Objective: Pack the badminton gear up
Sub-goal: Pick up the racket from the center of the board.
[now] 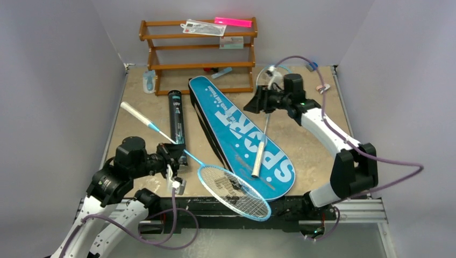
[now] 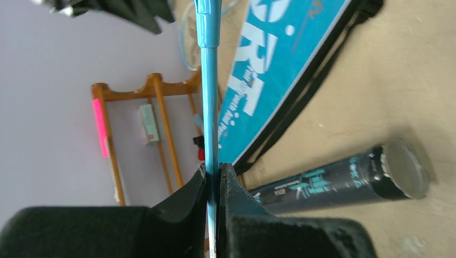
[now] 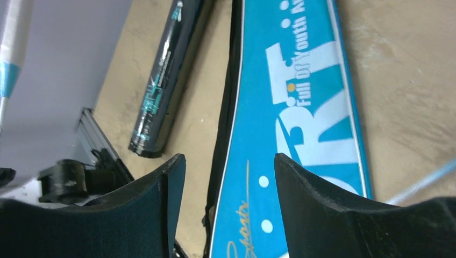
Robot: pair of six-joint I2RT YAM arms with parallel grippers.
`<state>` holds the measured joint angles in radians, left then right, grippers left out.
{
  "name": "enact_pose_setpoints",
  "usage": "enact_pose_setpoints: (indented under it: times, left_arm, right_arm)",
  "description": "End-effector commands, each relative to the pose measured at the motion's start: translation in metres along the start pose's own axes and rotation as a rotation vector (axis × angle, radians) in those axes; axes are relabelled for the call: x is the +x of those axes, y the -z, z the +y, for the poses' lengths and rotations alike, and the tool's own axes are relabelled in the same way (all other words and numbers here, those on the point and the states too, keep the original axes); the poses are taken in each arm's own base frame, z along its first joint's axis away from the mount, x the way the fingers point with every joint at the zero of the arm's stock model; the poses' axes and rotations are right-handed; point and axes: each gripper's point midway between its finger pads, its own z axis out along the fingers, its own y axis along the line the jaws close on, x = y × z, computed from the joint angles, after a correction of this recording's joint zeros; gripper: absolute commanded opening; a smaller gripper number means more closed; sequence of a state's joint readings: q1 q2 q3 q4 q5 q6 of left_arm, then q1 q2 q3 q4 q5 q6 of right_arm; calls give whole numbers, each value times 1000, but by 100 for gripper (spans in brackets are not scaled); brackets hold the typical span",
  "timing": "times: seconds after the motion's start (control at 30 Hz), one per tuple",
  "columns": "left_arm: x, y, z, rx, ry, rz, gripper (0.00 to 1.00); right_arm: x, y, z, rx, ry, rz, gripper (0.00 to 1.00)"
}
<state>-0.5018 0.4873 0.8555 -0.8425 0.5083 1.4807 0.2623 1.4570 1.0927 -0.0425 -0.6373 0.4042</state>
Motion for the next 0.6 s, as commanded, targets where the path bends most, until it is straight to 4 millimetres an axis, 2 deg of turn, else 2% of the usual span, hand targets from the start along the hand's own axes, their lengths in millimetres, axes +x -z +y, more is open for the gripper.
enact_pose_setpoints:
  times: [0.0,0.1,0.3,0.43,0.57]
  left_arm:
    - [10,-7,-24,128,-120,19,0]
    - [15,-10,-41,184,-124,28,0]
    - [13,-9,-65,237,-166,11,0]
    - [10,-7,-82,303,-225,-5,0]
    - [14,-5,-89,350,-263,16,0]
  right_arm:
    - [30,-40,32,39,171,169,63]
    - [48,-64,33,64,183,216,59]
    - [86,-96,30,152,310,340,54]
    - [102,-113,35,198,372,376,53]
    - [116,-130,32,255,422,407,52]
